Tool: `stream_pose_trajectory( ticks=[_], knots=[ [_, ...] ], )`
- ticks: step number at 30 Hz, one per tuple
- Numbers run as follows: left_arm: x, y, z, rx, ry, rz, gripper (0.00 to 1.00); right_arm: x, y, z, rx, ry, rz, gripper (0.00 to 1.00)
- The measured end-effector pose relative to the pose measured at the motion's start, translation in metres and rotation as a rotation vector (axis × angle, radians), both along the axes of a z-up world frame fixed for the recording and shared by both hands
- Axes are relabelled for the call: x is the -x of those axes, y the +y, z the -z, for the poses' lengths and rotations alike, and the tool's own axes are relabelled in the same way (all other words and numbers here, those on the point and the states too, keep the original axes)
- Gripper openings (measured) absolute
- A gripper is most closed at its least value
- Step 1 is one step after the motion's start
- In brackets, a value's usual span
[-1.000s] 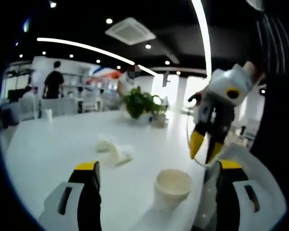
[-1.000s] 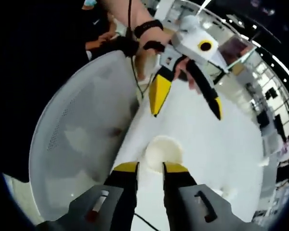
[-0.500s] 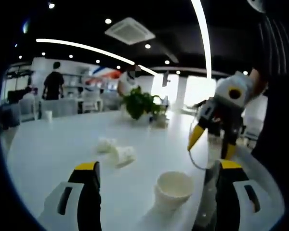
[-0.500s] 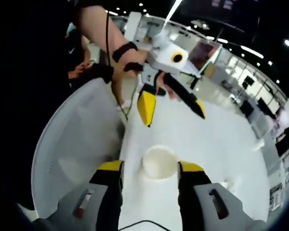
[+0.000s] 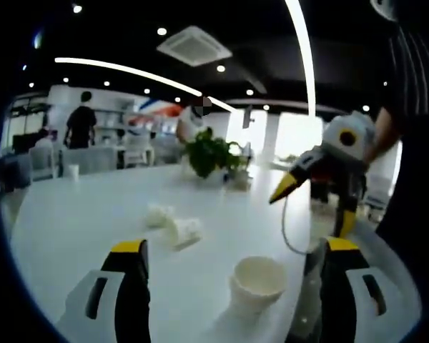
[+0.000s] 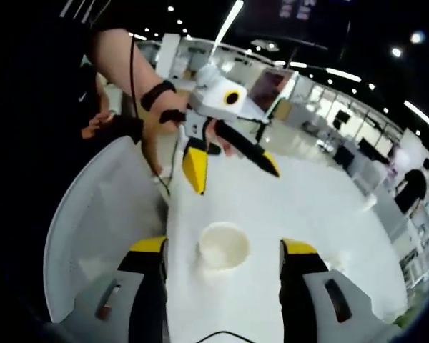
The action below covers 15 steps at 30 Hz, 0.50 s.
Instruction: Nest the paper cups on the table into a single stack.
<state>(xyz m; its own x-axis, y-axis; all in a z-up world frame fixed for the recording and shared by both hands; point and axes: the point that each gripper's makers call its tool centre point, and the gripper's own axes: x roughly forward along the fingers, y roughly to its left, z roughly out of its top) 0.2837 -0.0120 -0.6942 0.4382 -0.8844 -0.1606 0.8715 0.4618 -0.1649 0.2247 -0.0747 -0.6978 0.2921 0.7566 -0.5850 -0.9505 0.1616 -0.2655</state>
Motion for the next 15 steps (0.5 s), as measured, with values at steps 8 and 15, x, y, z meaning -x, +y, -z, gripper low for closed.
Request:
stream_pose_trajectory(
  ticks=[8, 15],
  knots=[
    [0.0011, 0.0004, -0.0001, 0.002, 0.010, -0.006, 0.99, -0.0069, -0.0035, -0.0040, -0.059, -0.003, 0.097, 0.88],
    [0.0004, 0.0002, -0.0027, 0.012, 0.018, -0.012, 0.98, -0.0079, -0.0063, -0.0080, -0.106, -0.038, 0.131, 0.98]
  ],
)
